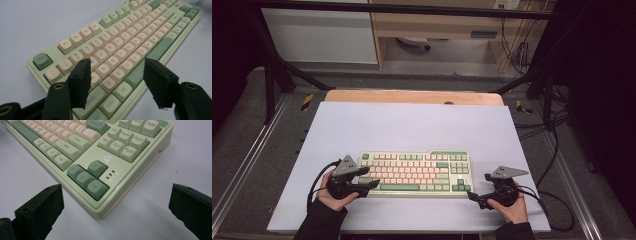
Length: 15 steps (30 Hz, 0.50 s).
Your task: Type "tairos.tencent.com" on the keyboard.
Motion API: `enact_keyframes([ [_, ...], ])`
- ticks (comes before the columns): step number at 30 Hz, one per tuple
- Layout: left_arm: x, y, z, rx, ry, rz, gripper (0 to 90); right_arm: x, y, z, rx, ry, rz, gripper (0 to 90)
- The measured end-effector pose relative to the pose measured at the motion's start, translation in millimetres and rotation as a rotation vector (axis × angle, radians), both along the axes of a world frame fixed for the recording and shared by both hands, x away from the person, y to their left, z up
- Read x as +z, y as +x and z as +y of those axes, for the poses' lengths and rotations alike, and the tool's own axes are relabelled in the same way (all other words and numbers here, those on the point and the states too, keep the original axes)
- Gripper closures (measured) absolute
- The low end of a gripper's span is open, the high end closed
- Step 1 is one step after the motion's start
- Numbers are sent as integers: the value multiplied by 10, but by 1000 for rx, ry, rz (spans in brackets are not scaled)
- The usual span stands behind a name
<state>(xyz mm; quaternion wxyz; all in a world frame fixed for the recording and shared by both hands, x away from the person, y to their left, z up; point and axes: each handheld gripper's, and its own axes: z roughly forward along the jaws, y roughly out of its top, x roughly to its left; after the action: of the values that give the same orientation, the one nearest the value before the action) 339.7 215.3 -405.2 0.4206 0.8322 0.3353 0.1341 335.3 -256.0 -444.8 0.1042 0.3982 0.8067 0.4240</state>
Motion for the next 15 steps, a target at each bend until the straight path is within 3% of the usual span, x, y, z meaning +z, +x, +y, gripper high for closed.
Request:
enact_keyframes([
  [15,3,114,-126,-9,-18,31,626,-1,-1,1,0,-2,2,4],
])
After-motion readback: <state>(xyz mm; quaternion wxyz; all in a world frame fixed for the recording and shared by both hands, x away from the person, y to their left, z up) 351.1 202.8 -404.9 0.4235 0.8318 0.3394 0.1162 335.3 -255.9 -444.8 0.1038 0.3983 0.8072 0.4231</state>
